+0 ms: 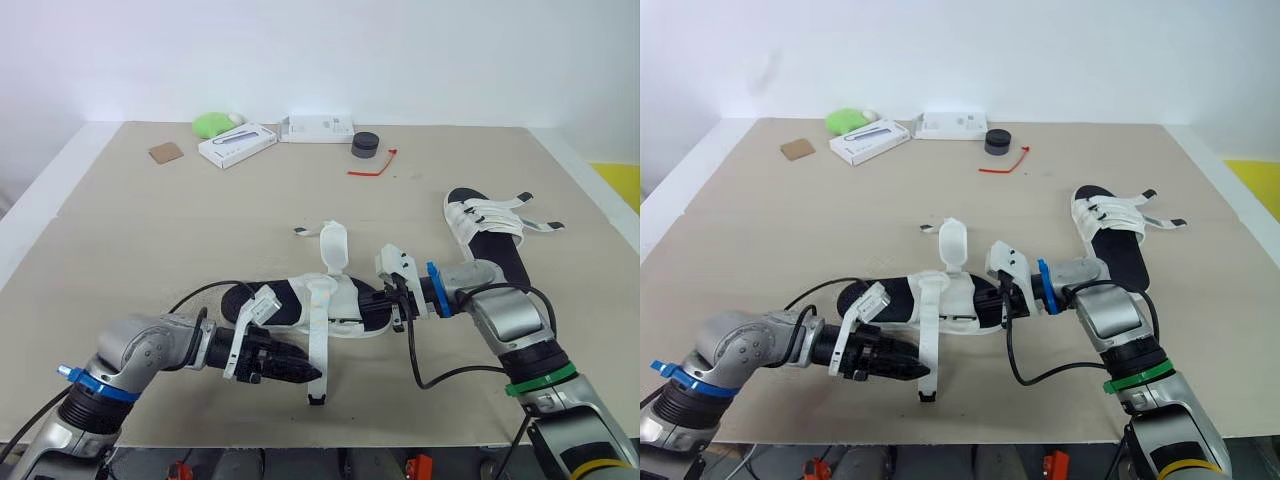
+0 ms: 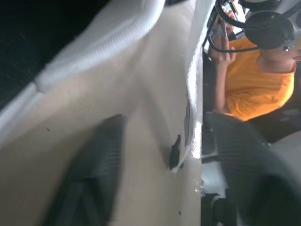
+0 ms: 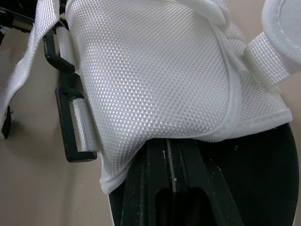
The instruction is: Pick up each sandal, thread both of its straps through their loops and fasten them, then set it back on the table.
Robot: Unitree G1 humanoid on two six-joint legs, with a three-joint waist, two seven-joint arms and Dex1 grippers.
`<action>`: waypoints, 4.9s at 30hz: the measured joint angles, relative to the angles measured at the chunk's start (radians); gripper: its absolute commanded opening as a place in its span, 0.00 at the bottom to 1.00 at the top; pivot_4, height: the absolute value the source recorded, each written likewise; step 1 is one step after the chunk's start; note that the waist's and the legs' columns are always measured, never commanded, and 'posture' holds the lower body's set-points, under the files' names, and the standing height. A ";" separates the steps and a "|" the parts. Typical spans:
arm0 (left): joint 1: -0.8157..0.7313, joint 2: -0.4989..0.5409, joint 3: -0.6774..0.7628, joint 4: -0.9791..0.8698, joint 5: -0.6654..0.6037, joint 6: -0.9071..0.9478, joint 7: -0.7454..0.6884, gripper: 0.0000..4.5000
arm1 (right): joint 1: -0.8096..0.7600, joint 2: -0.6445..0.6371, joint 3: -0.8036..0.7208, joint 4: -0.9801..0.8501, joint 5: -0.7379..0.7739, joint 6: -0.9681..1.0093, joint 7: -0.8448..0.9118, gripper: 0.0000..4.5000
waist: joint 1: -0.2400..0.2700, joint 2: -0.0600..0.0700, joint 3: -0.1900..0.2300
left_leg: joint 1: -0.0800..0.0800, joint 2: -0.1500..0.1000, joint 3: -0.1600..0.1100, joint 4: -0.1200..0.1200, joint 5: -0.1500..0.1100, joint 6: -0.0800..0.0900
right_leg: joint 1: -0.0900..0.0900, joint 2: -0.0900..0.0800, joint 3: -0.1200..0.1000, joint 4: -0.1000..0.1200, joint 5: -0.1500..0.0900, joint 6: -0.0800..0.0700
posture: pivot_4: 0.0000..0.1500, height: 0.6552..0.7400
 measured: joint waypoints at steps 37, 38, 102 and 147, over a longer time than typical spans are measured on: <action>-0.551 -0.062 0.116 0.647 -0.058 0.273 -0.171 0.01 | -0.002 0.013 -0.002 0.002 0.001 0.006 -0.005 0.00 | -0.005 -0.001 0.000 | 0.000 -0.001 0.000 0.000 0.000 0.000 | 0.000 0.001 0.001 0.000 0.003 0.006 | 1.00 1.00; -0.562 -0.063 0.083 0.672 -0.025 0.250 -0.205 0.01 | -0.002 0.013 -0.002 0.001 0.001 0.007 -0.005 0.00 | -0.005 -0.001 0.000 | 0.000 -0.001 0.000 0.000 0.000 0.000 | 0.000 0.001 0.001 0.000 0.003 0.006 | 1.00 1.00; -0.305 0.049 -0.161 0.173 0.318 -0.213 -0.465 0.62 | 0.006 0.024 -0.005 -0.008 0.010 0.028 -0.025 0.00 | -0.003 0.000 -0.001 | 0.001 0.002 0.000 0.001 0.000 0.000 | 0.000 0.003 0.001 0.001 0.002 0.001 | 1.00 1.00; 0.004 -0.047 -0.091 0.049 0.454 -0.463 -0.186 0.62 | 0.008 0.016 -0.004 -0.018 0.018 0.047 -0.035 0.00 | 0.001 0.003 -0.003 | 0.001 0.006 0.000 0.003 0.000 0.002 | 0.001 0.007 0.002 0.001 0.004 -0.003 | 1.00 1.00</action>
